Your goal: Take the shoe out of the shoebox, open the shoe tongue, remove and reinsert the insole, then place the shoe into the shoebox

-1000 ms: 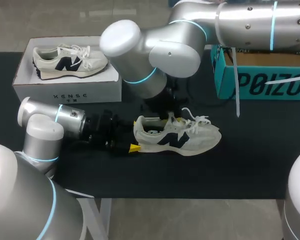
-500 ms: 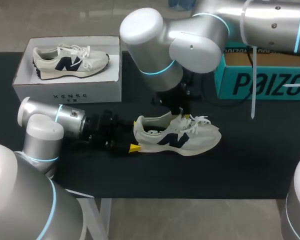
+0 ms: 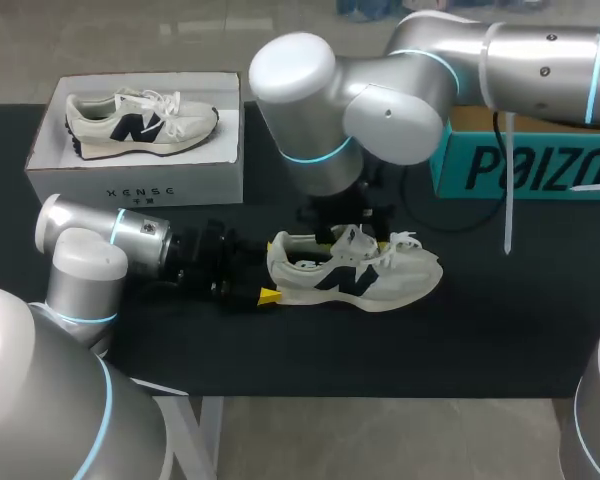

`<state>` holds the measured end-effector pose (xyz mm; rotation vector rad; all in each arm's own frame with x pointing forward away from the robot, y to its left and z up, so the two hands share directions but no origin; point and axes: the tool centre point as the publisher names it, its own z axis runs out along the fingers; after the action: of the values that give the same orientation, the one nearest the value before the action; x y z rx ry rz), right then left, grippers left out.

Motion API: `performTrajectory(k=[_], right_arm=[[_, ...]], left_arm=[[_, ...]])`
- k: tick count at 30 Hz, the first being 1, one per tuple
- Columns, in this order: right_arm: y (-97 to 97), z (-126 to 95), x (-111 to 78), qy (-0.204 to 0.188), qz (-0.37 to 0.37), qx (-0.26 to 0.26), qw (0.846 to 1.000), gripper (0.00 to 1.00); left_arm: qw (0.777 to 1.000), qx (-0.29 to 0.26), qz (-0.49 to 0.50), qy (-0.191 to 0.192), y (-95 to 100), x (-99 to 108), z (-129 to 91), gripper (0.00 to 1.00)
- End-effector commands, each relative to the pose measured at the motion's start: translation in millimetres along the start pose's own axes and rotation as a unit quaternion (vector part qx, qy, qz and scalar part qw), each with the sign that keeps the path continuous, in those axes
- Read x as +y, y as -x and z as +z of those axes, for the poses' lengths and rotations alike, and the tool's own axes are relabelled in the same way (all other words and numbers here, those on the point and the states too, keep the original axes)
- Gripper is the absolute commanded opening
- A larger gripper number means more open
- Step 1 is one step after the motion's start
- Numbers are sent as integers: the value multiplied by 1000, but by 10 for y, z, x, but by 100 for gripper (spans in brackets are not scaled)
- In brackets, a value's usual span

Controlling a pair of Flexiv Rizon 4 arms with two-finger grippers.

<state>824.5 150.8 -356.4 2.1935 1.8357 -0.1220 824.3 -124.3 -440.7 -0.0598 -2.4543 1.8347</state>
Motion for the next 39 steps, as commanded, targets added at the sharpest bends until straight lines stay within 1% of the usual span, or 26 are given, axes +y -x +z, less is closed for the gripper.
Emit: performTrajectory(k=[1,7,17,20,23,24,25,26,27,31,35,39], right_arm=[[2,-19,53,1,3,-1,1000,0],[196,-98,112,7,19,-1,1000,0],[531,-137,144,8,60,8,998,0],[597,-122,154,4,69,14,998,0],[591,-116,140,1,72,28,997,0],[564,-141,120,5,71,37,997,16],[527,-168,96,8,67,37,997,47],[497,-192,68,10,63,42,997,81],[453,-223,38,11,59,45,997,100],[302,-326,-88,12,55,52,997,100],[200,-350,-159,-1,63,63,996,100],[148,-326,-224,-13,82,74,994,100]], left_arm=[[1000,-1,0,0,-13,29,30,0],[1000,-1,0,0,-13,29,30,0],[1000,-1,0,0,-13,29,30,0],[1000,-1,0,0,-13,29,30,0],[1000,-1,0,0,-13,29,30,0],[1000,-1,0,0,-13,29,30,0],[1000,-1,0,0,-13,29,30,0],[1000,-1,0,0,-13,29,30,0],[1000,-1,0,0,-13,29,30,0],[1000,-1,0,0,-13,29,30,0],[1000,-1,0,0,-13,29,30,0],[1000,-1,0,0,-13,29,30,0]])
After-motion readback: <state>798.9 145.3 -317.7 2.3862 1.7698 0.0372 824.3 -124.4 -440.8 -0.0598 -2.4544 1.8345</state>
